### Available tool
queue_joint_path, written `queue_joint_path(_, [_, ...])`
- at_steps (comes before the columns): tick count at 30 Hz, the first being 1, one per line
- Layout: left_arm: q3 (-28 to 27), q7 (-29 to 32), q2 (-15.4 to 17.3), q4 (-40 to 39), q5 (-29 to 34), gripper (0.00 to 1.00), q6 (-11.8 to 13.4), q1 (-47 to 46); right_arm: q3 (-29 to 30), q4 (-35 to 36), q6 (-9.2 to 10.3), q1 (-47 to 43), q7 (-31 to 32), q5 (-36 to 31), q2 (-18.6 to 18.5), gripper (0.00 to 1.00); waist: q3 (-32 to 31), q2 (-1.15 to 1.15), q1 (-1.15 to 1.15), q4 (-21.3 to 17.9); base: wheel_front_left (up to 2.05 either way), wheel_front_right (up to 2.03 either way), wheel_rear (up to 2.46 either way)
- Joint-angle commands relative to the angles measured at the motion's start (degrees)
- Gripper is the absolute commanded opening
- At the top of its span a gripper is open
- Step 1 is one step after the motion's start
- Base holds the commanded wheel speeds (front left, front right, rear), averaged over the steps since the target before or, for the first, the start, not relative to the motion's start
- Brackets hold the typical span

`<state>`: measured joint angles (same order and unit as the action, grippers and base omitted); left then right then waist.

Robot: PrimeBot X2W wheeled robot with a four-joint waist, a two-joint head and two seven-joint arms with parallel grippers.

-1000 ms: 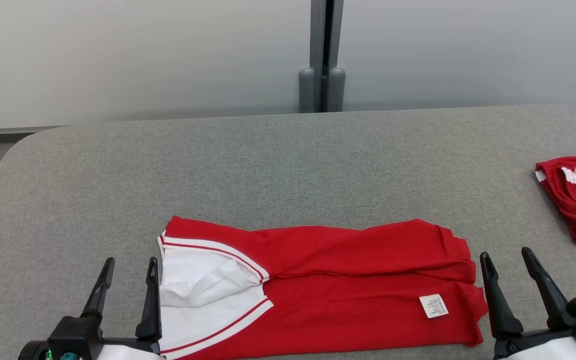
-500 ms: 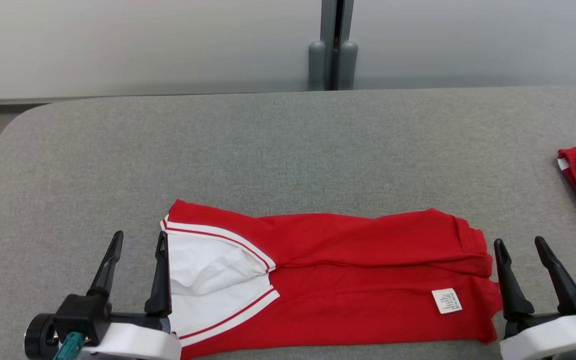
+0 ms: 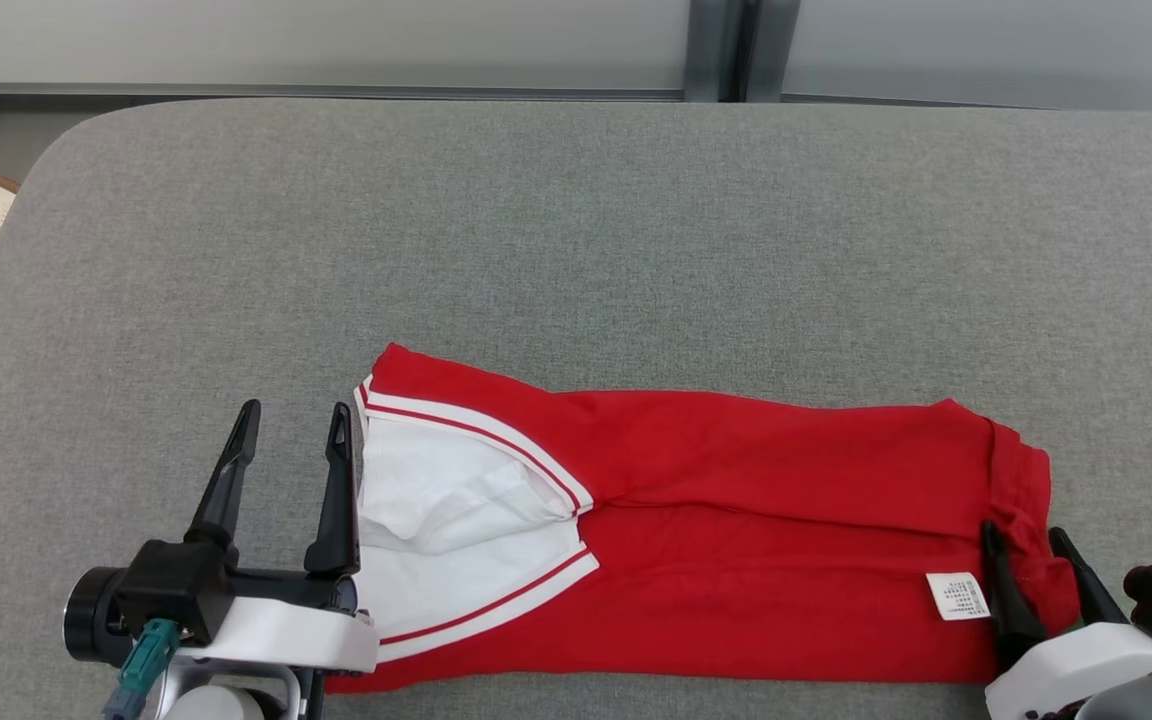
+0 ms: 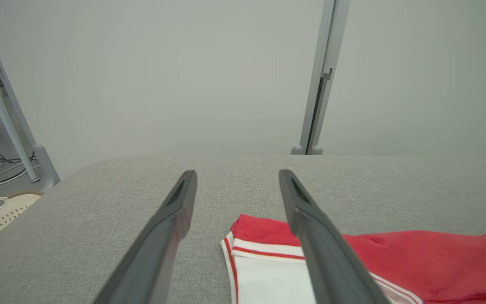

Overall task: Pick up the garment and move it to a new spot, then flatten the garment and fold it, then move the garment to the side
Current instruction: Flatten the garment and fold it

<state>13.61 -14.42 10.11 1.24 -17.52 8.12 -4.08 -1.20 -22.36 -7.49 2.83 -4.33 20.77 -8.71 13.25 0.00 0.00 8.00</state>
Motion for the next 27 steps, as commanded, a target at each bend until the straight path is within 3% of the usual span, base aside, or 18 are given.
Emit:
queue_joint_path(1, [-0.3,-0.4,0.1,0.2,0.5,1.00,-0.1,-1.1,-1.2,-2.2,0.01,-0.2,0.7,1.0,0.7,1.00,0.2,0.00,0.00,0.0,0.00,0.00,0.00])
queue_joint_path(4, [-0.6,-0.5,0.1,0.1,0.5,1.00,0.0,-1.3,-3.1,-4.5,0.00,-0.5,0.8,1.9,1.5,1.00,0.3,0.00,0.00,-0.1,0.00,0.00,0.00])
queue_joint_path(5, [-0.7,-0.6,0.1,0.0,0.6,1.00,0.0,-1.3,-4.0,-4.9,-0.05,-0.7,0.6,2.2,1.8,0.86,0.3,0.00,0.00,-0.2,0.00,0.00,0.00])
queue_joint_path(6, [-0.8,-0.6,0.1,0.0,0.7,1.00,0.0,-1.3,-4.6,-5.5,-0.13,-0.8,0.6,2.4,2.1,0.47,0.3,0.00,0.00,-0.2,0.00,0.00,0.00])
queue_joint_path(7, [-0.9,-0.7,0.1,0.0,0.8,1.00,0.1,-1.3,-5.0,-6.0,-0.13,-1.0,0.3,2.4,2.2,0.32,0.3,0.00,0.00,-0.2,0.00,0.00,0.00])
queue_joint_path(8, [-1.0,-0.7,0.1,0.0,0.8,1.00,0.1,-1.2,-5.3,-6.3,-0.13,-1.1,-0.1,2.8,2.3,0.00,0.3,0.00,0.00,-0.3,0.00,0.00,0.00])
queue_joint_path(13, [-1.7,-0.7,0.3,0.1,0.8,1.00,0.4,-0.4,-4.4,-6.7,0.08,-0.5,-2.7,3.5,1.2,0.00,-0.1,0.00,0.00,-0.9,0.00,0.00,0.00])
queue_joint_path(27, [-2.0,-0.8,0.2,0.3,0.5,1.00,0.5,1.1,4.0,-4.6,0.08,-0.5,-4.8,3.6,-7.8,0.00,-1.9,0.00,0.00,-2.1,0.00,0.00,0.00])
